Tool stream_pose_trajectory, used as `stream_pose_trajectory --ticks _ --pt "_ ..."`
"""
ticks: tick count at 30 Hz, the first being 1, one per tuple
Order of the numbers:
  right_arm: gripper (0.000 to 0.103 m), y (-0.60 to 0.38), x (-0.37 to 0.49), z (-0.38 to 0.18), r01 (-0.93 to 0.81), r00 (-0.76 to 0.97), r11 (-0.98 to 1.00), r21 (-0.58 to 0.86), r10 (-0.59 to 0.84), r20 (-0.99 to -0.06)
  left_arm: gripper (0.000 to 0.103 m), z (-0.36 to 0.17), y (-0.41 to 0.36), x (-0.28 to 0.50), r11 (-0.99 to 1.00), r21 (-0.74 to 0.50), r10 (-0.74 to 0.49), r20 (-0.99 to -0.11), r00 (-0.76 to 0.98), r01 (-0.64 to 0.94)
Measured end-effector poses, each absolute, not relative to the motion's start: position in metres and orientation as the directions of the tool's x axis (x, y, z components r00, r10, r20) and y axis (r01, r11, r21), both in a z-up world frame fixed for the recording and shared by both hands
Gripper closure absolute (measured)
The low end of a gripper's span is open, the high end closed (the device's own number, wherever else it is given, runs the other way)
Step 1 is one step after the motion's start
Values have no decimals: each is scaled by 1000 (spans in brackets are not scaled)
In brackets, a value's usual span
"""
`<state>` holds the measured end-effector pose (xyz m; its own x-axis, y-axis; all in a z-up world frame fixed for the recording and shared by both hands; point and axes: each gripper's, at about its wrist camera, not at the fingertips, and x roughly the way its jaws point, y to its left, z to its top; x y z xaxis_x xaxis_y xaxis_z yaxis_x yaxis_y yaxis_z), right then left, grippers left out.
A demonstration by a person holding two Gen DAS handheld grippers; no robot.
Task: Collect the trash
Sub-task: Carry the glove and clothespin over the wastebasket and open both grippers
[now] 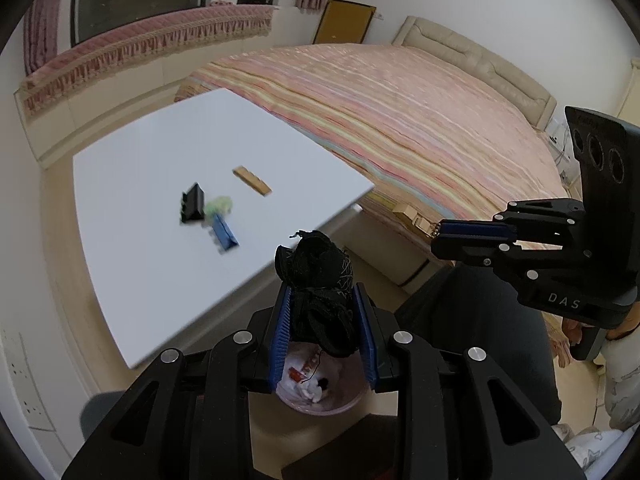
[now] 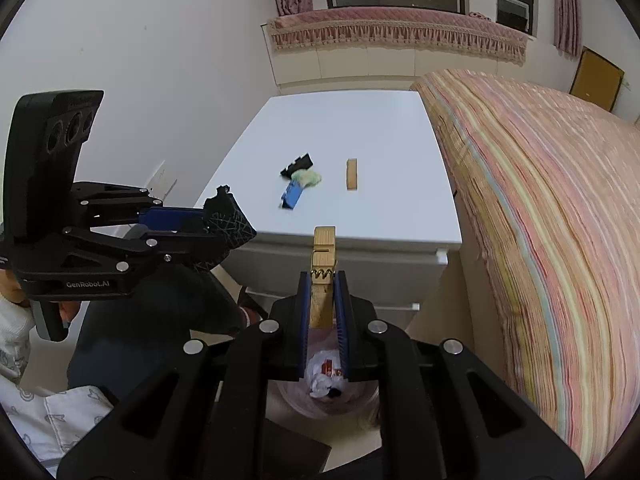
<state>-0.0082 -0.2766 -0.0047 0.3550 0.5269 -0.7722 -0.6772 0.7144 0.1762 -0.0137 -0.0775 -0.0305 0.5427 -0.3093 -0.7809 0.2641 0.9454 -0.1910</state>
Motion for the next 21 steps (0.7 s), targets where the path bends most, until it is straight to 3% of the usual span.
stream_pose_trajectory --ticks 12,15,16,17,18,19,20,21 --pt "92 -284 -25 -23 -677 321 709 200 529 -786 73 -50 -91 -38 937 -208 -330 -793 513 280" --pt "90 -284 -25 -26 -680 309 704 203 526 -792 69 -52 -93 -38 934 -214 -337 -794 506 286" --pt "81 -284 -25 -27 -677 316 711 192 515 -797 65 -52 -93 -38 935 -211 -334 -796 504 286" --pt "70 -284 -24 -27 -672 325 719 180 504 -800 54 -53 -93 -37 936 -207 -329 -799 503 284" --pt "40 -285 -23 -28 -665 331 725 179 501 -800 45 -53 -93 -37 940 -200 -320 -800 507 277" --pt "23 -286 -22 -28 -661 336 728 184 506 -794 31 -53 -91 -37 944 -198 -313 -797 516 265" --pt "19 -287 -21 -27 -653 350 736 177 501 -792 20 -53 -89 -37 946 -198 -308 -794 525 255" --pt "14 -287 -20 -28 -648 359 743 168 491 -794 16 -52 -87 -37 950 -195 -298 -790 535 242"
